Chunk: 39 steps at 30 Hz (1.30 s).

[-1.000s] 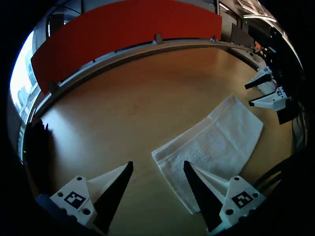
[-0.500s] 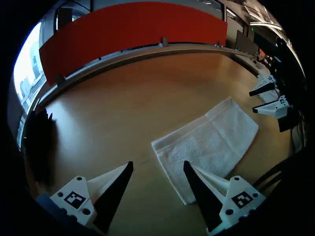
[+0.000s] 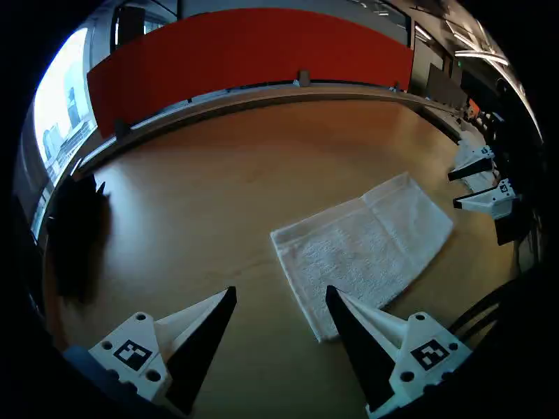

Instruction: Fold towel

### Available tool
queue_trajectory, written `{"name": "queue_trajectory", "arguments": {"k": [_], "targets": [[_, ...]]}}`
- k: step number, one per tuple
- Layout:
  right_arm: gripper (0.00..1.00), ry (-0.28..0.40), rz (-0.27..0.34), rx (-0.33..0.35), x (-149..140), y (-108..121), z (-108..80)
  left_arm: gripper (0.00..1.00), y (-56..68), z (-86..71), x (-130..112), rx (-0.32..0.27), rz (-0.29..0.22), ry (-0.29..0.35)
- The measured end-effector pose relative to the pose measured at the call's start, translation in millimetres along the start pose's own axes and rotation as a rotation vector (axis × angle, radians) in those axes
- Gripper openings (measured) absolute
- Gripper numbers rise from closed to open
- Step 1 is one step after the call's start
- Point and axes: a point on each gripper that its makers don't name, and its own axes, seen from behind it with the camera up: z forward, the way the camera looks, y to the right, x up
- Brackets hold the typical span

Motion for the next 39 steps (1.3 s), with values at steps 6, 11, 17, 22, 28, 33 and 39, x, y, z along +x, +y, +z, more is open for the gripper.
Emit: {"name": "queue_trajectory", "arguments": {"k": [6, 11, 17, 22, 28, 33, 39], "targets": [[0.94, 0.0, -0.009, 0.022, -3, -6, -1.3, 0.95, -3.7, -9.5, -5, 0.021, -0.015, 0.014], [0.94, -0.001, -0.023, 0.041, -5, -11, -1.3, 0.95, -5.2, -17.1, -11, 0.031, -0.031, 0.018], [0.95, -0.01, -0.042, 0.057, -11, -14, -0.6, 0.95, -7.3, -26.7, -21, 0.047, -0.047, 0.025], [0.94, -0.015, -0.055, 0.071, -14, -16, -0.1, 0.95, -10.0, -36.5, -29, 0.067, -0.074, 0.036], [0.95, -0.024, -0.072, 0.078, -18, -15, 2.2, 0.95, -12.4, -47.7, -36, 0.085, -0.112, 0.063], [0.94, -0.038, -0.091, 0.089, -24, -16, 3.3, 0.95, -15.8, -56.7, -35, 0.106, -0.117, 0.107], [0.94, -0.06, -0.111, 0.111, -32, -19, 5.4, 0.95, -22.1, -65.3, -39, 0.149, -0.124, 0.135]]}}
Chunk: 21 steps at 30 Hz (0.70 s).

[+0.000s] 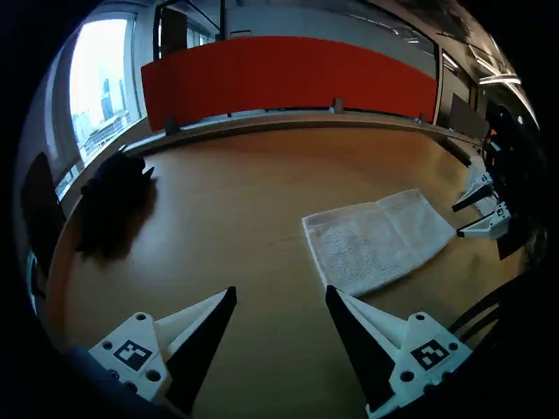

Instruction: Fold towel

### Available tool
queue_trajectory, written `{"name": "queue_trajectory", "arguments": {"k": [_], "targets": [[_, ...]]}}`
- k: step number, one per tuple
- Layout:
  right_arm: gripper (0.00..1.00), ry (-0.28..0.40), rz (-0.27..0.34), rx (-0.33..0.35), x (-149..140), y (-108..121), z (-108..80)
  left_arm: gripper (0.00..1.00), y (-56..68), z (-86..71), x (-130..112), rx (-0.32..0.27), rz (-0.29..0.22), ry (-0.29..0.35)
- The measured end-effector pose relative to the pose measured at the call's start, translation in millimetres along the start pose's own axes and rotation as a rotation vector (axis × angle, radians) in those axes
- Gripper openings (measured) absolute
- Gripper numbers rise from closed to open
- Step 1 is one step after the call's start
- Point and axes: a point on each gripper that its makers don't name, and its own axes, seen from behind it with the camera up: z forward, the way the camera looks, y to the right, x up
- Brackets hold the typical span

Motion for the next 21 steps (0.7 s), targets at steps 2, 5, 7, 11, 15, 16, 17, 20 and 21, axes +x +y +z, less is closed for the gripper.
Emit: {"name": "queue_trajectory", "arguments": {"k": [2, 5, 7, 11, 15, 16, 17, 20, 21], "targets": [[0.93, -0.006, -0.008, 0.006, -1, -1, 1.1, 0.95, -3.0, -2.5, -2, 0.016, -0.007, 0.008], [0.91, -0.019, -0.024, 0.016, -4, -3, 2.9, 0.95, -6.3, -6.2, -5, 0.032, -0.021, 0.014], [0.89, -0.029, -0.038, 0.024, -5, -4, 4.0, 0.95, -9.0, -8.7, -7, 0.042, -0.03, 0.019], [0.87, -0.039, -0.062, 0.037, -7, -7, 6.3, 0.95, -13.8, -13.0, -9, 0.056, -0.038, 0.026], [0.82, -0.052, -0.075, 0.048, -8, -8, 7.7, 0.95, -18.2, -17.9, -11, 0.065, -0.041, 0.034], [0.81, -0.055, -0.077, 0.05, -9, -9, 8.0, 0.95, -18.9, -19.1, -11, 0.066, -0.042, 0.037], [0.79, -0.057, -0.079, 0.052, -9, -9, 8.2, 0.95, -19.7, -20.3, -11, 0.067, -0.044, 0.04], [0.74, -0.064, -0.086, 0.056, -11, -11, 7.8, 0.95, -21.5, -24.3, -13, 0.069, -0.05, 0.05], [0.72, -0.067, -0.088, 0.057, -12, -11, 7.5, 0.95, -21.8, -25.6, -14, 0.07, -0.053, 0.053]]}}
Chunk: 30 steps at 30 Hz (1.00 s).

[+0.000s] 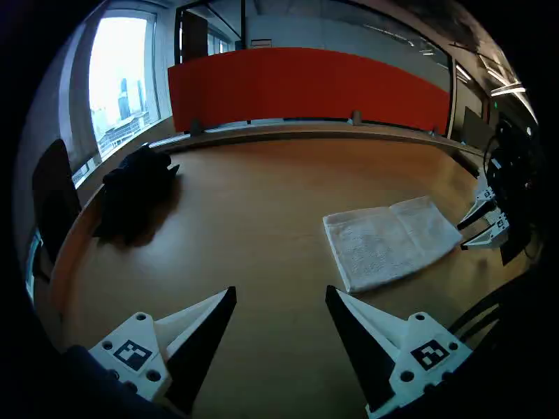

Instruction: Fold towel

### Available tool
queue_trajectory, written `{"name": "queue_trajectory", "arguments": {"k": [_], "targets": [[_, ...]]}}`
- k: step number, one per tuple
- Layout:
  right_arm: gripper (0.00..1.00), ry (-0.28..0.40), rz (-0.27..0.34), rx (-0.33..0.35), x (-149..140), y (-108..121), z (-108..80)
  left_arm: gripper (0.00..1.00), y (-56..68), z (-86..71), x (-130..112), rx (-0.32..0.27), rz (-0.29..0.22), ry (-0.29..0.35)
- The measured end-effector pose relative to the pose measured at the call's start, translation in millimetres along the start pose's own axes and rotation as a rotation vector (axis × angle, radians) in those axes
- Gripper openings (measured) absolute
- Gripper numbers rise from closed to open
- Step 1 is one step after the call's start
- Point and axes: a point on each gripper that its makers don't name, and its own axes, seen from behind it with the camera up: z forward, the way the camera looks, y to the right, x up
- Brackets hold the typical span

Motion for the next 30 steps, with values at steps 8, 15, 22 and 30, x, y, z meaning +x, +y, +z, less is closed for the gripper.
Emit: {"name": "queue_trajectory", "arguments": {"k": [8, 15, 22, 30], "targets": [[0.59, -0.013, 0.007, 0.009, -4, -1, -0.9, 0.95, -2.7, -9.2, -6, 0.01, -0.009, 0.026], [0.38, -0.037, 0.022, 0.015, -10, -1, 0.7, 0.95, -4.6, -17.5, -13, 0.019, -0.021, 0.027], [0.2, -0.032, 0.029, 0.02, -11, -2, -0.8, 0.95, -8.9, -24.9, -16, 0.031, -0.028, 0.033], [0.03, -0.016, 0.029, 0.011, -7, -2, -4.5, 0.95, -9.5, -29.3, -18, 0.033, -0.025, 0.033]]}}
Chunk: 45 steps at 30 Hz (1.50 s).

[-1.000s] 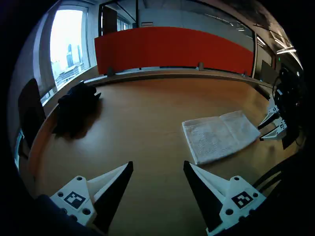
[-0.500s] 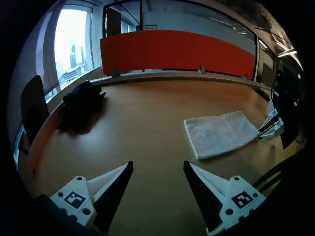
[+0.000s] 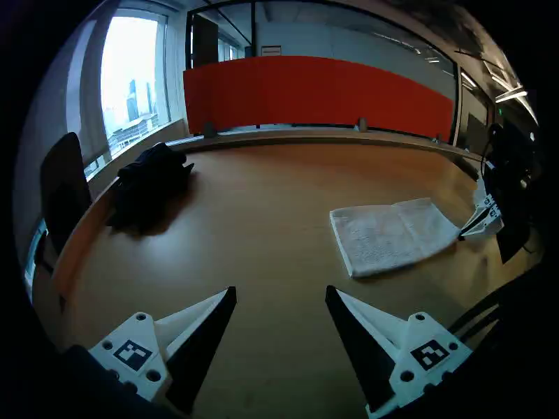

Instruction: Fold towel

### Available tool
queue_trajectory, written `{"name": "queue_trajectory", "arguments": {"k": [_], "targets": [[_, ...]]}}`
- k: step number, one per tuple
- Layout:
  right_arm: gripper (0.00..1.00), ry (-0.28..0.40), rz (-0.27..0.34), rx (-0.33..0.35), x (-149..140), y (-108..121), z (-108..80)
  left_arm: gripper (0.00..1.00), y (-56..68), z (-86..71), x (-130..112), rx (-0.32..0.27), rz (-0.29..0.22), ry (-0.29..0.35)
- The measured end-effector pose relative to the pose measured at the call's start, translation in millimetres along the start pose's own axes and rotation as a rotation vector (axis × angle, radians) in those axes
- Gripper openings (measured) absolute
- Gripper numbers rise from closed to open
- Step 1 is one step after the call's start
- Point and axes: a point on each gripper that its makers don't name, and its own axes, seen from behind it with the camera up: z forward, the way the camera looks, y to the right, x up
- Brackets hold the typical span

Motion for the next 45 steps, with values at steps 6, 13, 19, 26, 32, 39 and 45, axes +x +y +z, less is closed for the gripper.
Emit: {"name": "queue_trajectory", "arguments": {"k": [6, 13, 19, 26, 32, 39, 45], "targets": [[0.03, 0.024, 0.012, -0.009, 8, 1, -8.3, 0.95, -0.7, -2.4, -2, 0.0, 0.004, -0.001], [0.03, 0.059, 0.03, -0.022, 16, 5, -20.5, 0.95, 1.0, -3.8, 0, -0.004, 0.003, 0.005], [0.02, 0.083, 0.034, -0.036, 22, 10, -30.7, 0.95, 3.4, -4.4, 2, -0.01, 0.006, 0.009], [0.02, 0.095, 0.009, -0.047, 27, 14, -43.5, 0.95, 4.5, -4.7, 2, -0.013, 0.007, 0.007], [0.02, 0.106, -0.01, -0.055, 36, 18, -52.9, 0.95, 7.0, -4.2, -1, -0.017, 0.003, 0.0], [0.02, 0.134, -0.052, -0.045, 63, 14, -56.0, 0.95, 8.7, -3.7, -3, -0.022, 0.0, -0.004], [0.03, 0.161, -0.11, -0.013, 94, -1, -52.3, 0.95, 9.6, -4.7, -2, -0.023, 0.0, -0.005]]}}
